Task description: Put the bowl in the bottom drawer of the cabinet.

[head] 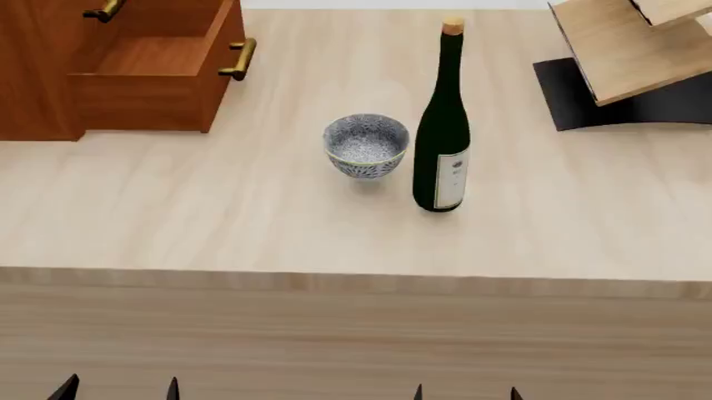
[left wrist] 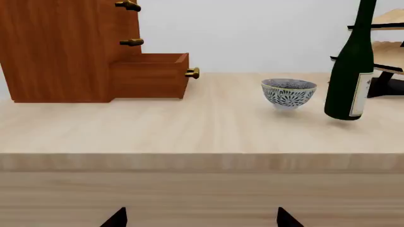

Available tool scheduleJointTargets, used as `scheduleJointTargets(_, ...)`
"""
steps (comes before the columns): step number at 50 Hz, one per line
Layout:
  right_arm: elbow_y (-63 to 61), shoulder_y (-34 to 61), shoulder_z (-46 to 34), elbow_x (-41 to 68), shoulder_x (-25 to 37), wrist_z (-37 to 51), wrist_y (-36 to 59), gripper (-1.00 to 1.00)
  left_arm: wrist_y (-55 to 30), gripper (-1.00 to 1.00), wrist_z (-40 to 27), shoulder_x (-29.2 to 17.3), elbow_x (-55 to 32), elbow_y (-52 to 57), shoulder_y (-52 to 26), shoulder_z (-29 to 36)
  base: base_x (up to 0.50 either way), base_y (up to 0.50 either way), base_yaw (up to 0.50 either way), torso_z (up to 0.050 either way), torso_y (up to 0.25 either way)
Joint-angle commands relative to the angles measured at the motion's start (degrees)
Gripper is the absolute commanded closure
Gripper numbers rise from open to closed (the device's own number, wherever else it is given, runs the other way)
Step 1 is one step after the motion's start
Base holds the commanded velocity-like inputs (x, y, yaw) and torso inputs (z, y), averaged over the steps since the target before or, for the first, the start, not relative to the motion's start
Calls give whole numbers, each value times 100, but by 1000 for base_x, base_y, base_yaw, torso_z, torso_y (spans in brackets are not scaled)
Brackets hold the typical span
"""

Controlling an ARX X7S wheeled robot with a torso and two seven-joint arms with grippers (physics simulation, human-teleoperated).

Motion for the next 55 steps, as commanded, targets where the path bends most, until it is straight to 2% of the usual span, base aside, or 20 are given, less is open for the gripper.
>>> scheduleJointTargets(1, 6, 5, -300, 246, 247, 300, -15, -100, 13, -100, -324, -274, -274, -7, -10, 324, 0, 0, 0, 0, 0)
scheduleJointTargets(12, 61, -1, -429, 373, 363, 379, -49, -100, 35, -100, -89, -382, -872, 125, 106, 371, 0, 0, 0, 0, 0)
scheduleJointTargets(25, 89, -10, -591, 439, 438, 486, -51, -100, -66, -100, -243, -492, -923, 282, 178, 446, 0, 0, 0, 0, 0)
scheduleJointTargets(55, 23, 28, -826, 629, 609, 714, 47, -100, -39, -100, -417, -739, -1120, 495, 211, 586, 0, 0, 0, 49, 0)
